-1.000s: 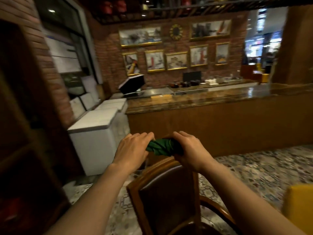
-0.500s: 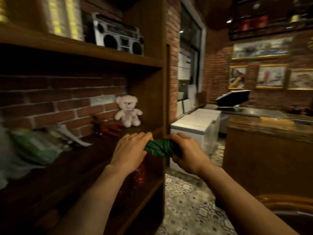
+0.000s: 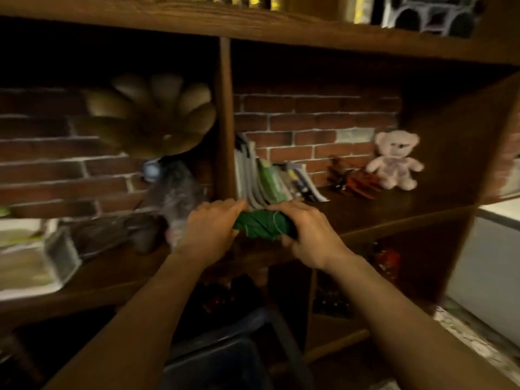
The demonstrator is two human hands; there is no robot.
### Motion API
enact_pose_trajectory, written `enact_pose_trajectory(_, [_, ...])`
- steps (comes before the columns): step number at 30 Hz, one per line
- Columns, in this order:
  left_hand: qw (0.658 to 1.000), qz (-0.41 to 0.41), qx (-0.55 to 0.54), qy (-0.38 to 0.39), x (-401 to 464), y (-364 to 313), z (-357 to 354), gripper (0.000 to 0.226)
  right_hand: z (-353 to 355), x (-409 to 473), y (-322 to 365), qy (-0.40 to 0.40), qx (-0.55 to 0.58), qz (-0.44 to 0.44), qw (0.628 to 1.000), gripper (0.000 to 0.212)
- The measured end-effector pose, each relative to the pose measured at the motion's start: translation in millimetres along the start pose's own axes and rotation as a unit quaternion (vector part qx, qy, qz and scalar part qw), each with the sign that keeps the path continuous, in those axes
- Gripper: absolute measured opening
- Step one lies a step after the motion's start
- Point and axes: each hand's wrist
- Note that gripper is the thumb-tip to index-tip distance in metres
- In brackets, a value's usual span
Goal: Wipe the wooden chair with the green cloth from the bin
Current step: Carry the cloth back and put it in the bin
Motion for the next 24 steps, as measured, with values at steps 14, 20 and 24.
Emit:
enact_pose_trajectory(14, [0.976, 0.175, 0.084, 0.093, -172, 51, -17, 0.046, -153, -9, 80, 0.118, 0.153, 0.100, 0.976, 0.067])
enact_pose_trajectory(20, [0.963, 0.231, 0.008, 0.140, -233, 48, -92, 0.052, -223, -51, 86, 0.206, 0.133, 0.037, 0.969, 0.063])
enact_pose_trajectory(24, [0.947, 0.249, -0.050, 0.195, -274, 42, -148, 0.060, -278, -83, 82, 0.276, 0.120, -0.013, 0.954, 0.059])
Point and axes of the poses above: each hand's wrist, its own x-axis towards the middle knuckle, its own z-axis out of the back of the hand, y = z × x, and after that the axes turned 7 degrees about y, right-handed
